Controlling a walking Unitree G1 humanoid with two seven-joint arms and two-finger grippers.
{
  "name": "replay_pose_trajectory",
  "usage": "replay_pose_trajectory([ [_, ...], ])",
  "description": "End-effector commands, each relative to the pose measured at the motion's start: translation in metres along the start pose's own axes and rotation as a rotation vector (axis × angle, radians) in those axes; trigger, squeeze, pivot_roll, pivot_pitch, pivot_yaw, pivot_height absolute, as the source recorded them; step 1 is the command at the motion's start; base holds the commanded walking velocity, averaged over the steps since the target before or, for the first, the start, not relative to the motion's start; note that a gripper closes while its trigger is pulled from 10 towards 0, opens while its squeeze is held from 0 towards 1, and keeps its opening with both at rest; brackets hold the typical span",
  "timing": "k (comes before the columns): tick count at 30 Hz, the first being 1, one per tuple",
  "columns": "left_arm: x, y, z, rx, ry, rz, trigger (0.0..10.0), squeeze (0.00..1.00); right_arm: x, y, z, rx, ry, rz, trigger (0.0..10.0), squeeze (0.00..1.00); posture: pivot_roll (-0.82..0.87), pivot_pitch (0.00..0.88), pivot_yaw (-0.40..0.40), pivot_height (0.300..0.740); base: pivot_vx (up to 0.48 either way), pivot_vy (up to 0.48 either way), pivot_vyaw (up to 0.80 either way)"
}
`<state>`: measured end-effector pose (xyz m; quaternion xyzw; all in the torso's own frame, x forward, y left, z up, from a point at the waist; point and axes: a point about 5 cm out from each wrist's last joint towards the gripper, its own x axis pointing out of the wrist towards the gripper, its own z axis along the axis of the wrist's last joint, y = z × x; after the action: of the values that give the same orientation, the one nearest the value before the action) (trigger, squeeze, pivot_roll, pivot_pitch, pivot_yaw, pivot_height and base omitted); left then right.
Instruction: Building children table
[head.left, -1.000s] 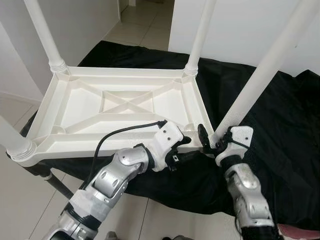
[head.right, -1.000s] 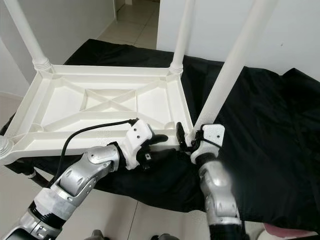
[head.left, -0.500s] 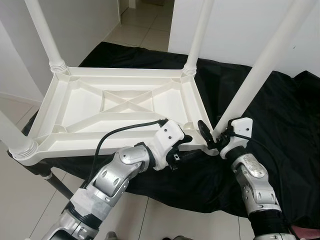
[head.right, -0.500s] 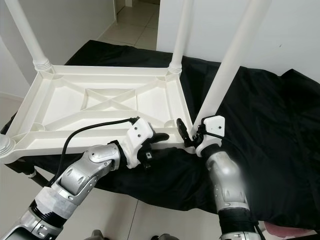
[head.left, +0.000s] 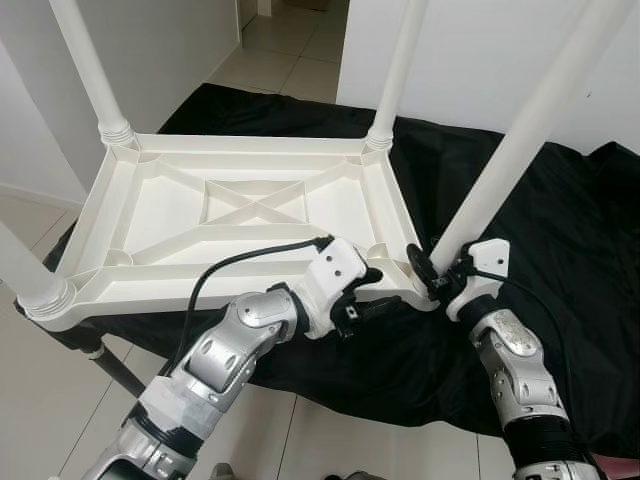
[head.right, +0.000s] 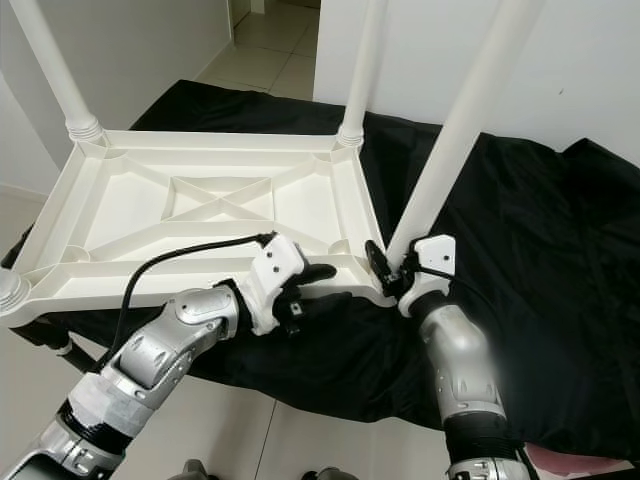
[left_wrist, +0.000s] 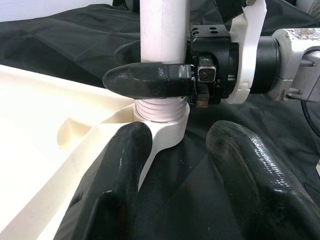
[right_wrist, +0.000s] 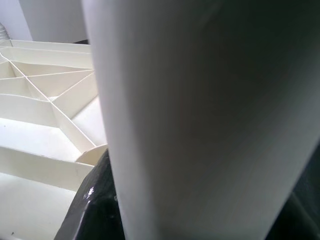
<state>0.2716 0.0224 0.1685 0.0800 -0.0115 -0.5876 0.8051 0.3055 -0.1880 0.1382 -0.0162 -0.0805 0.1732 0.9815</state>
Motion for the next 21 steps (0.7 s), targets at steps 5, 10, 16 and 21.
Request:
replay_pose_trajectory([
  [5, 0.000, 0.000, -0.001, 0.013, 0.015, -0.037, 10.0, 0.00, -0.004, 0.003, -0.007, 0.023, 0.037, -0.014, 10.0, 0.00, -0.01, 0.085, -0.068, 0.740, 0.000, 0.000, 0.00],
  [10, 0.000, -0.001, -0.001, 0.011, 0.016, -0.042, 10.0, 0.00, -0.005, 0.006, -0.009, 0.021, 0.080, -0.130, 10.0, 0.00, -0.01, 0.087, -0.065, 0.740, 0.000, 0.000, 0.00],
  [16, 0.000, -0.001, -0.002, 0.012, 0.019, -0.044, 10.0, 0.00, -0.008, 0.013, -0.011, 0.069, 0.110, -0.295, 10.0, 0.00, -0.01, 0.088, -0.063, 0.740, 0.000, 0.000, 0.00],
  [21, 0.000, -0.001, -0.002, 0.012, 0.021, -0.046, 10.0, 0.00, -0.009, 0.020, -0.012, 0.078, 0.116, -0.379, 10.0, 0.00, -0.01, 0.088, -0.062, 0.740, 0.000, 0.000, 0.00],
])
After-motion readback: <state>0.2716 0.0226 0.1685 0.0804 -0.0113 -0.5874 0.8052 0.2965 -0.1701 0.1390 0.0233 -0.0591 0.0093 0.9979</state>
